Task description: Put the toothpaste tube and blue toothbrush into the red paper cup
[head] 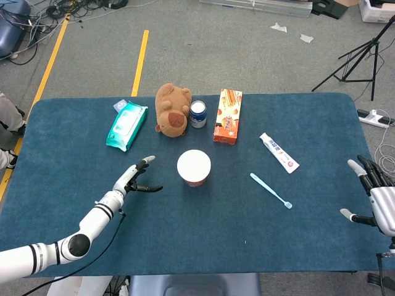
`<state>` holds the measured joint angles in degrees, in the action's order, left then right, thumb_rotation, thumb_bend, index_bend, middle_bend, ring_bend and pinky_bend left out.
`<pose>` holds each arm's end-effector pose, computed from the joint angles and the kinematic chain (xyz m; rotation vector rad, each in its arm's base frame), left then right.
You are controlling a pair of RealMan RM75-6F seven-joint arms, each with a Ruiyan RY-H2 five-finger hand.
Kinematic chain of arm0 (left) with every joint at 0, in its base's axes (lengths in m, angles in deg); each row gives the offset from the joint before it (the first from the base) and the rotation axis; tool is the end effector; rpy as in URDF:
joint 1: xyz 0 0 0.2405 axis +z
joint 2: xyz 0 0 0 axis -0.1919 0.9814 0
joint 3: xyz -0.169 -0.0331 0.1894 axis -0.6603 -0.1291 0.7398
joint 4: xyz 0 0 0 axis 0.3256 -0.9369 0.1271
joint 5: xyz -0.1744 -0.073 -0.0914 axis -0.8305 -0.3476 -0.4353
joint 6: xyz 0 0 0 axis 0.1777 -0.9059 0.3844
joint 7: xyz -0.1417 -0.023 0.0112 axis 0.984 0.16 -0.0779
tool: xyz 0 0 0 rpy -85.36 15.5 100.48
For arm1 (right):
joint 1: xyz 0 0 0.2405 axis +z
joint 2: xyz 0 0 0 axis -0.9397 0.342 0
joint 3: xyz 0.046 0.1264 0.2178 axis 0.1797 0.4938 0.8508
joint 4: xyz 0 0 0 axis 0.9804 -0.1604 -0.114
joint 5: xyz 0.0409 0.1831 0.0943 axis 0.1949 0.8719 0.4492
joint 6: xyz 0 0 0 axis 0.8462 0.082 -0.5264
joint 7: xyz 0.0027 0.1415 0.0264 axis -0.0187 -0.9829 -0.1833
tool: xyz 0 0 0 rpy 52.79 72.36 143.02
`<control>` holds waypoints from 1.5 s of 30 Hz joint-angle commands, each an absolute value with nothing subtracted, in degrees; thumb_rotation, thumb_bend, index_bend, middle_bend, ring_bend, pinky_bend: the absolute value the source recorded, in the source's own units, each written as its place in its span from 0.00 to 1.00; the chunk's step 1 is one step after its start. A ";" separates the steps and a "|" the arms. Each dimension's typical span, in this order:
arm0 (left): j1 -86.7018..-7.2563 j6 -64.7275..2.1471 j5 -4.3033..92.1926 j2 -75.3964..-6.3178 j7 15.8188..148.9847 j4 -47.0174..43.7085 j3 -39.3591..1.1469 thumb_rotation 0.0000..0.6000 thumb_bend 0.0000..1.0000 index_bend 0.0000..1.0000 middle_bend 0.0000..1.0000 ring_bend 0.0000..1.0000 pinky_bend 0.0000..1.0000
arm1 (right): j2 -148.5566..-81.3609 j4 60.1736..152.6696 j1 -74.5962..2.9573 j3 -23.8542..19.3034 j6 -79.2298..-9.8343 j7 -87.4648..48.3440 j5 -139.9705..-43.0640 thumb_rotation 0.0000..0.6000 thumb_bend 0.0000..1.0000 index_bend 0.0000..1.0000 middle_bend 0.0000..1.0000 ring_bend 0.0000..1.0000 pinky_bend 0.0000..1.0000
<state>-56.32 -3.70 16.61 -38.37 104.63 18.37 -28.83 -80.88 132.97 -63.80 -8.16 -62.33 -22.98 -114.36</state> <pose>-0.1469 0.3565 -0.0025 -1.1577 -2.2079 -1.1128 -0.2916 -0.1917 0.2221 1.4191 -0.8888 0.8913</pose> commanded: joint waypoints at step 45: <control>-65.47 -2.26 5.57 -44.60 99.46 20.08 -28.74 1.00 0.00 0.00 0.02 0.01 0.00 | -81.61 130.37 -64.02 -9.03 -61.73 -26.40 -114.76 1.00 0.00 0.00 0.00 0.00 0.25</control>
<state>-65.41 -2.30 5.63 -44.53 99.49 20.13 -28.76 -81.61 130.37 -64.02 -9.03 -61.72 -26.40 -114.75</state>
